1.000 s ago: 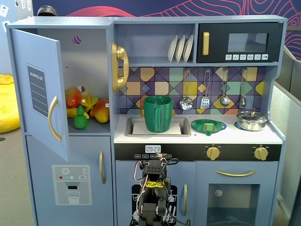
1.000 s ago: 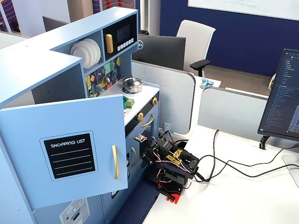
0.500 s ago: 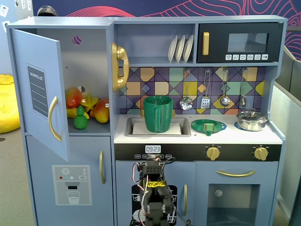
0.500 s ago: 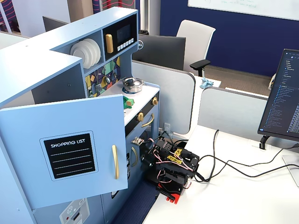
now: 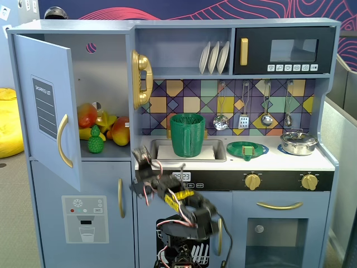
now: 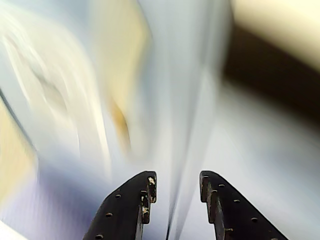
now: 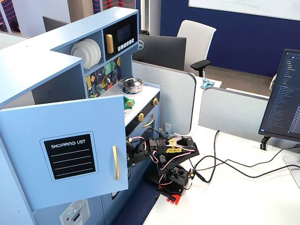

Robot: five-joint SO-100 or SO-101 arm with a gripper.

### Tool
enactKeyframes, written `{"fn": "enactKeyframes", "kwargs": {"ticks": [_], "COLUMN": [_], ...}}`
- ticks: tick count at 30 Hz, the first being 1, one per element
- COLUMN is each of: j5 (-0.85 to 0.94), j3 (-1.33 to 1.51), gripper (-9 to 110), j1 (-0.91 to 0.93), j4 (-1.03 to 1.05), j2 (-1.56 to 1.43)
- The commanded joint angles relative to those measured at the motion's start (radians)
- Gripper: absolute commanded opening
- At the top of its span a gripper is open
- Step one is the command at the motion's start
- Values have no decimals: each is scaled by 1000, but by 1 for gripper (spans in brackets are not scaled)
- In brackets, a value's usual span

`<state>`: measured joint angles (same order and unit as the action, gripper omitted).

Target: Pick up the green pineapple from the left cabinet and place it in the green recipient

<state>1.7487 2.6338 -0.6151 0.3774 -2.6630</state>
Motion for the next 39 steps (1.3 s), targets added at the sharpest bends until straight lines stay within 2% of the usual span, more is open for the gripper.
{"fn": "enactKeyframes", "kwargs": {"ticks": [1, 8, 13, 25, 39], "j5": [12, -121, -166, -37, -11], "j3": [-290, -456, -529, -644, -704], "gripper": [8, 24, 30, 32, 36], "j1": [-38, -106, -132, -124, -64], "j4": [-46, -183, -252, -488, -601], "j2": [155, 262, 339, 592, 756]}}
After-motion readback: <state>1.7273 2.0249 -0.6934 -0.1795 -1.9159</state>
